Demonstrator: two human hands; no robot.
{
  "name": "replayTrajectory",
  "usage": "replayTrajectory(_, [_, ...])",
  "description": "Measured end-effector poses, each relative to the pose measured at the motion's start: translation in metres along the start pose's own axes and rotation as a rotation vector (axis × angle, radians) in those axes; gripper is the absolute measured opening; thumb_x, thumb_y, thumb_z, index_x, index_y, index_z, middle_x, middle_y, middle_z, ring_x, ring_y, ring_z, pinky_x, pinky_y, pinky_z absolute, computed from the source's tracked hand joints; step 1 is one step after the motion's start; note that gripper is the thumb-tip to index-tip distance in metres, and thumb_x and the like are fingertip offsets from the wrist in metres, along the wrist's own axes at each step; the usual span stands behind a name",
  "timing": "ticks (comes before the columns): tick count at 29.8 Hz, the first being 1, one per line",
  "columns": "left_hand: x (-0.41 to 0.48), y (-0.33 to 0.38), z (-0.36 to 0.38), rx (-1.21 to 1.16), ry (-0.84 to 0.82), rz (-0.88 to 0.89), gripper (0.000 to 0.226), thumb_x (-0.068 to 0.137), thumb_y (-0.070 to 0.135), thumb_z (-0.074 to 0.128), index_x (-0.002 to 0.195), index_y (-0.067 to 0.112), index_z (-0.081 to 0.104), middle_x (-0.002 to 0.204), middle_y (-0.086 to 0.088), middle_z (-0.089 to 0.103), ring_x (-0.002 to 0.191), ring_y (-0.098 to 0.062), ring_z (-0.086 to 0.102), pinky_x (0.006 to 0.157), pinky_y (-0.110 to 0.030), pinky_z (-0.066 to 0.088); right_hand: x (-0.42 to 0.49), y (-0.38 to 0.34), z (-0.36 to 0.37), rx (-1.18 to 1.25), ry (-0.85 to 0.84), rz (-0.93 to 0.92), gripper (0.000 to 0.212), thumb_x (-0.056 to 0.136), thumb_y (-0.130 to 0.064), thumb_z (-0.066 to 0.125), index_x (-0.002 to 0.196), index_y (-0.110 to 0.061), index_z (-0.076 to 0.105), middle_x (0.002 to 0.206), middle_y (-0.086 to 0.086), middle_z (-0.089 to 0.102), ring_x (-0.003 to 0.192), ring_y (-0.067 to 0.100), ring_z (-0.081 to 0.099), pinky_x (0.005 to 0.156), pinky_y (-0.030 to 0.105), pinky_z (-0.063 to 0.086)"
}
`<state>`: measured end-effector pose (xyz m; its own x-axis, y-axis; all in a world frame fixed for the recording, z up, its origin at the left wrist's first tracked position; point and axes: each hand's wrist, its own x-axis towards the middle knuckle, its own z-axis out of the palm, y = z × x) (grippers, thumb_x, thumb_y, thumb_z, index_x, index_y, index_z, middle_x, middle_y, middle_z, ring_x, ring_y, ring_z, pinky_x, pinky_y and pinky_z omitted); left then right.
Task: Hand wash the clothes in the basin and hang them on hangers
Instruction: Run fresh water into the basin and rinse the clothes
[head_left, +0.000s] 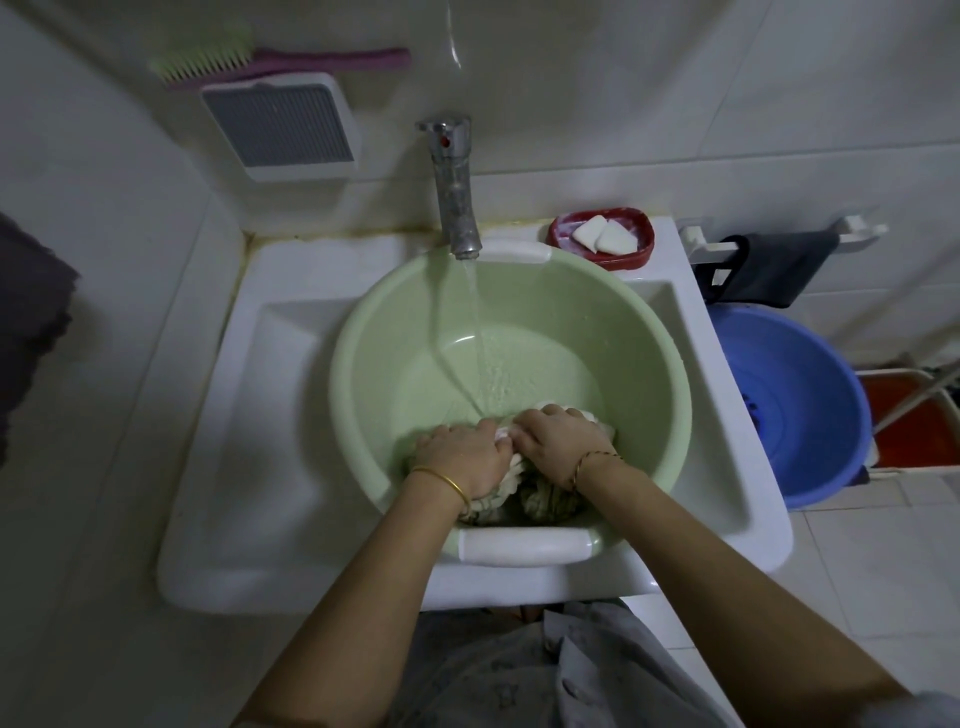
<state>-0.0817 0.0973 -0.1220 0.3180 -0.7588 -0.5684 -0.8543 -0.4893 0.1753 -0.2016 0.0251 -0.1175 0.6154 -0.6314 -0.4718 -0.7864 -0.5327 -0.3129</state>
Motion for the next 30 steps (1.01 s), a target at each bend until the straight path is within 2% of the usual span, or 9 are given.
replayTrajectory(30, [-0.0073,0.0008,-0.0069,0.013,-0.007,0.018,0.047,0.099,0.044,0.022,0.135,0.02,0.04,0.133,-0.018,0.05,0.121,-0.036,0.045,0.099,-0.043,0.034,-0.0002,-0.0013,-0.0007,-0.005,0.006,0.012,0.043,0.099,-0.045,0.033,0.129,-0.02,0.052,0.129,0.01,0.051,0.12,0.03,0.045,0.095,0.038,0.037])
